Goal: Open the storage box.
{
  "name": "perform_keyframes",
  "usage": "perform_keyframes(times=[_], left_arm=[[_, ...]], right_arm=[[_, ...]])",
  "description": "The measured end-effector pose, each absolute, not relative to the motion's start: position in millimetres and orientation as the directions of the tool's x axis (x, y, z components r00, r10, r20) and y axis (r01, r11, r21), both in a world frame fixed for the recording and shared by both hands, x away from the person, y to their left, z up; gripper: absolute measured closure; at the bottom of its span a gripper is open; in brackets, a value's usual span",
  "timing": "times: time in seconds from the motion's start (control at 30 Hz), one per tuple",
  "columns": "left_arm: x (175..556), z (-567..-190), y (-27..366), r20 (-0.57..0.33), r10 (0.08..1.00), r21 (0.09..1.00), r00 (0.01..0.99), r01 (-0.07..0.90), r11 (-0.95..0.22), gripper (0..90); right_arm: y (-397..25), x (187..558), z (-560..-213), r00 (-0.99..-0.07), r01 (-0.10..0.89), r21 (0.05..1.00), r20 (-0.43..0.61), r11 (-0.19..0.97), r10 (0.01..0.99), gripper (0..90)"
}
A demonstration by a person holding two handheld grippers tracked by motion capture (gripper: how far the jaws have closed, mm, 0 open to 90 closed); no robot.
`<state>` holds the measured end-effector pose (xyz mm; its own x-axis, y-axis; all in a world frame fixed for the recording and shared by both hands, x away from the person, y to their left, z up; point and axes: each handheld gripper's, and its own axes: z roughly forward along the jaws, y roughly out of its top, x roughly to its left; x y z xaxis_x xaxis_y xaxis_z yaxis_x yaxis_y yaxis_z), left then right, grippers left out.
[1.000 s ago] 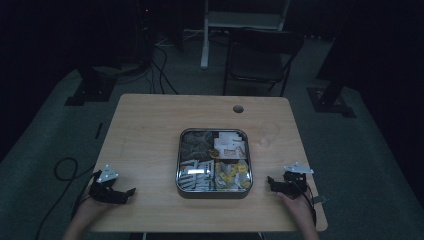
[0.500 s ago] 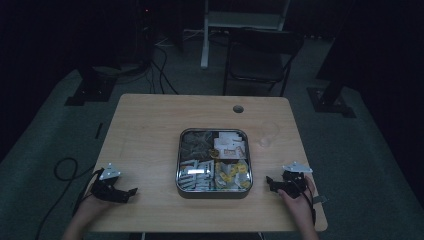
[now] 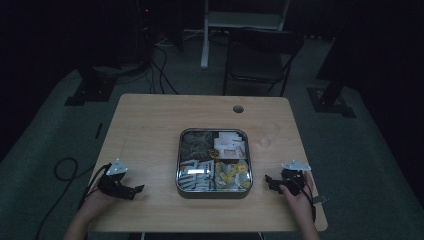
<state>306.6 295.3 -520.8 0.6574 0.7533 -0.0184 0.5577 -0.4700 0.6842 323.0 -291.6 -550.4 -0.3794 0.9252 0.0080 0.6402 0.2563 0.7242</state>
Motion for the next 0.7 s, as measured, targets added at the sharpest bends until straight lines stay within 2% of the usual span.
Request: perform_keyframes(times=[0.7], left_arm=[[329,-492,251,0.007,0.674,0.730,0.739,0.457,-0.509,1.4]], right_arm=[[-292,326,-550,-0.394,0.636,0.724,0.007,0.267,0.919,12.3]])
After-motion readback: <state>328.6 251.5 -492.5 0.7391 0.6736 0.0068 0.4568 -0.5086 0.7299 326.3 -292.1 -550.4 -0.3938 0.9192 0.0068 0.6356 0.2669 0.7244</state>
